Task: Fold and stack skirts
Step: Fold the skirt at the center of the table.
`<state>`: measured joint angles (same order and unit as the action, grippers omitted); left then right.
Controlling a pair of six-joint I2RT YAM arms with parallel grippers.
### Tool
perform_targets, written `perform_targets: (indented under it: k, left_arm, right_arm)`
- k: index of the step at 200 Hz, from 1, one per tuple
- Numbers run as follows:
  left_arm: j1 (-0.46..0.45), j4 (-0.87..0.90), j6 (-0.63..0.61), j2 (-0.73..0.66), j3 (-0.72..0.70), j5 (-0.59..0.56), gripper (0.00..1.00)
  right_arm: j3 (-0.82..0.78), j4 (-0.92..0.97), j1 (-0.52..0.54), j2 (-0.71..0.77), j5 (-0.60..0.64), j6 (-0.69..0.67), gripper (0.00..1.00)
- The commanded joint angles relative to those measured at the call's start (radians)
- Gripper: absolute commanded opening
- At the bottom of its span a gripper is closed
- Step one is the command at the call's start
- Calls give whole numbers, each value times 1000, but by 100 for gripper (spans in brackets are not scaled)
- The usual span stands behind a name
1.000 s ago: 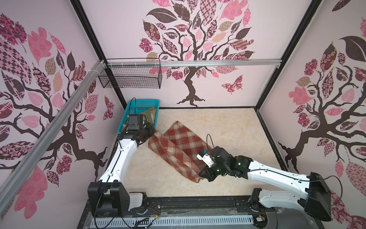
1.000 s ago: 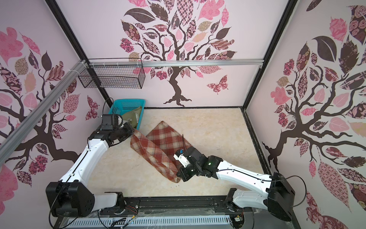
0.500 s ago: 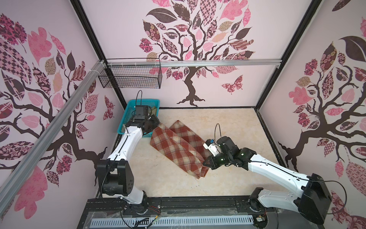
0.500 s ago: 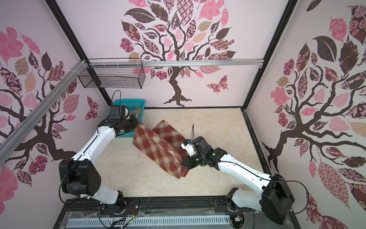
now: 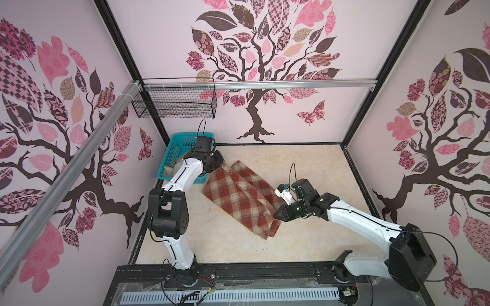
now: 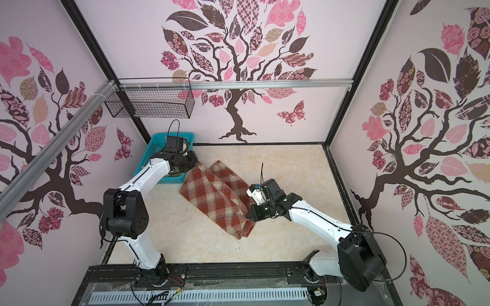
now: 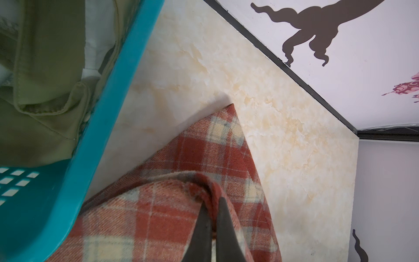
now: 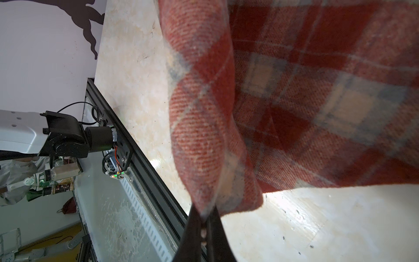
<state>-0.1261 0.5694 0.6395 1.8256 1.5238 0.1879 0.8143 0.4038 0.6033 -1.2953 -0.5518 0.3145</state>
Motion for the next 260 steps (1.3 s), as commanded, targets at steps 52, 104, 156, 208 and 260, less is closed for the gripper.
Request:
perform_targets:
  k: [52,104,156,208,260]
  left_arm:
    - [-12,-35,14,100,115,2,0]
    - [-13,-66,30,138,132,11,0]
    - [-25,-69,40,209,200,30,0]
    - [-35,-78,51,260,238,41,0]
    - [-42,-85,46,232,234,24,0]
  right_arm:
    - [19,-2,-59,-46,-19,-7,0]
    - [30,-4,-81,-76,-11,-6,0]
    - [39,1,-120,-101,3,0,0]
    - [37,0,-138,-113,22,5,0]
    - [44,15,-139,-93,22,2,0]
